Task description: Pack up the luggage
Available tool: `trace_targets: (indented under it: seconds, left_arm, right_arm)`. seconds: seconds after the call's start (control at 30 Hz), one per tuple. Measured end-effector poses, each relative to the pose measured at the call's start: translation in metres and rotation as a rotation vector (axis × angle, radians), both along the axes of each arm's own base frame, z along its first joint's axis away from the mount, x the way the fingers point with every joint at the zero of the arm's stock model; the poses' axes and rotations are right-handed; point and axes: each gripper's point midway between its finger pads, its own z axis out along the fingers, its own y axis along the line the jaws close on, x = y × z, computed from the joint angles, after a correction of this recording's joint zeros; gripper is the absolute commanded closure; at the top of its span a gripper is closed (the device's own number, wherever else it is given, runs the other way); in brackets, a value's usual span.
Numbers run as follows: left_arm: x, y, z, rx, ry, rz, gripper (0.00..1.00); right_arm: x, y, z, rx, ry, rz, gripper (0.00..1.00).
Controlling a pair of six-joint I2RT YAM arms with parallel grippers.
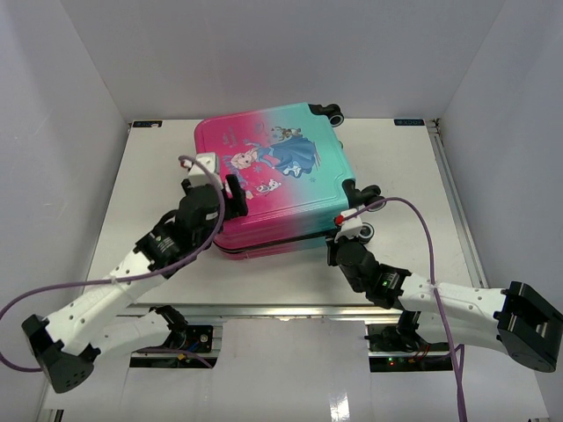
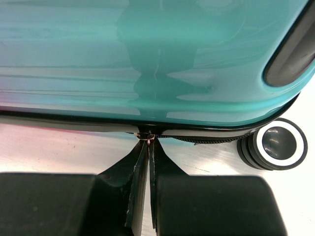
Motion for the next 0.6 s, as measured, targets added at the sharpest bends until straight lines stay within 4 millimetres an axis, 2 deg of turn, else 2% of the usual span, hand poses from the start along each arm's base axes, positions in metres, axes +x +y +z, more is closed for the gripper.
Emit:
trace_targets:
  seconds: [0.13,0.17,0.23,0.33,0.4,0.5,0.53,0.6]
  left_arm:
    - [0.032,-0.054,0.036,0.016,-0.009,-0.105,0.2]
    - [0.035,-0.063,0.033,0.026,-0.002,-0.114,0.19]
    - [0.033,-0.073,0.013,0.069,0.032,-0.105,0.18]
    - [0.018,-0.064,-0.028,0.182,0.095,-0.033,0.17]
    - [0.016,-0.06,-0.021,0.168,0.07,0.006,0.18]
    - [0.018,-0.06,-0.001,0.154,0.009,-0.015,0.25]
    - [0.021,-0.067,0.007,0.154,-0.014,-0.054,0.29]
    - [0.028,-0.094,0.031,0.137,-0.059,-0.154,0.3]
  right_arm:
    - [0.0,0.001,0.0,0.001,0.002,0.005,0.92]
    - [0.0,0.001,0.0,0.001,0.002,0.006,0.92]
    - [0.0,0.001,0.0,0.002,0.003,0.008,0.92]
    - [0.0,0.001,-0.001,0.0,0.007,0.015,0.92]
    - [0.0,0.002,-0.002,-0.001,0.01,0.016,0.92]
    - [0.001,0.003,-0.003,0.002,0.01,0.015,0.92]
    - [0.002,0.003,-0.003,0.003,0.01,0.015,0.92]
    - [0.002,0.004,-0.003,0.004,0.01,0.017,0.92]
